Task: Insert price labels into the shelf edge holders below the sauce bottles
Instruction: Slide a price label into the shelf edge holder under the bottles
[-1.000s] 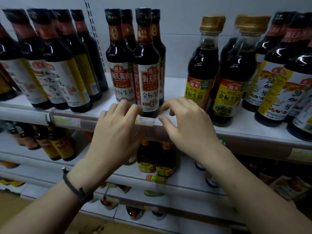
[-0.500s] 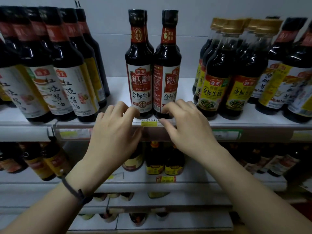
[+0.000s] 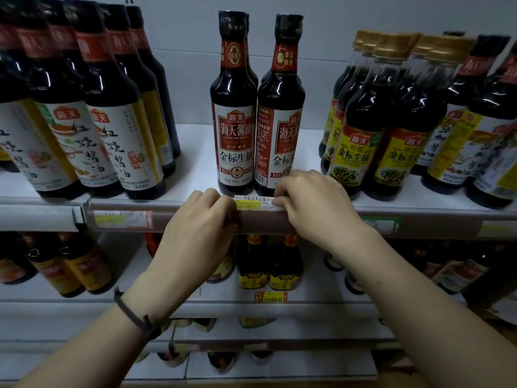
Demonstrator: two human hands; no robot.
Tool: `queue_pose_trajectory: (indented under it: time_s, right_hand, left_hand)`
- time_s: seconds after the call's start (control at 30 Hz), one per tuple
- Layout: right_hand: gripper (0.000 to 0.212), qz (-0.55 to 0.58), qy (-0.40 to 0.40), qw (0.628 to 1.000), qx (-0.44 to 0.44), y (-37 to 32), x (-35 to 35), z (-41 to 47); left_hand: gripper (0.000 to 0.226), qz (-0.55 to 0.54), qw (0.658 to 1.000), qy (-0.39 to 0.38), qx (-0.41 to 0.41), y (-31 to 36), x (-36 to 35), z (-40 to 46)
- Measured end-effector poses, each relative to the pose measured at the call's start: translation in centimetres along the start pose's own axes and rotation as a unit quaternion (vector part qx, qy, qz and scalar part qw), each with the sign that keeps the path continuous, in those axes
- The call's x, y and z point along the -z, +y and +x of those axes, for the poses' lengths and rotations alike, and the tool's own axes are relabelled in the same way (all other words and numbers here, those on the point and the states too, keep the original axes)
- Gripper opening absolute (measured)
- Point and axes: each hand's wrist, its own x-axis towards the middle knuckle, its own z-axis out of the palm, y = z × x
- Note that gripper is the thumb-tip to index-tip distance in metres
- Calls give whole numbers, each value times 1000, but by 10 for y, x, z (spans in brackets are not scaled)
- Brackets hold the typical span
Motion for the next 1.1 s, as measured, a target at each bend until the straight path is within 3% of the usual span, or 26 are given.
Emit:
queue_pose_trajectory:
  time_s: [0.27, 0.63, 0.97, 1.1]
  right_hand:
    - [13, 113, -64, 990, -47, 2, 3, 3]
    - [16, 132, -35, 990, -14, 8, 2, -4]
    - [18, 203, 114, 973, 16, 11, -4, -12]
    - [16, 214, 123, 969, 23, 5, -9, -17]
  left_hand:
    - [28, -45, 997, 54, 28, -4, -16, -10]
    - [27, -84, 990, 78, 81, 1, -21, -15]
    - [14, -131, 983, 85, 94, -4, -21, -18]
    - [10, -144, 981, 107, 80, -5, -22, -20]
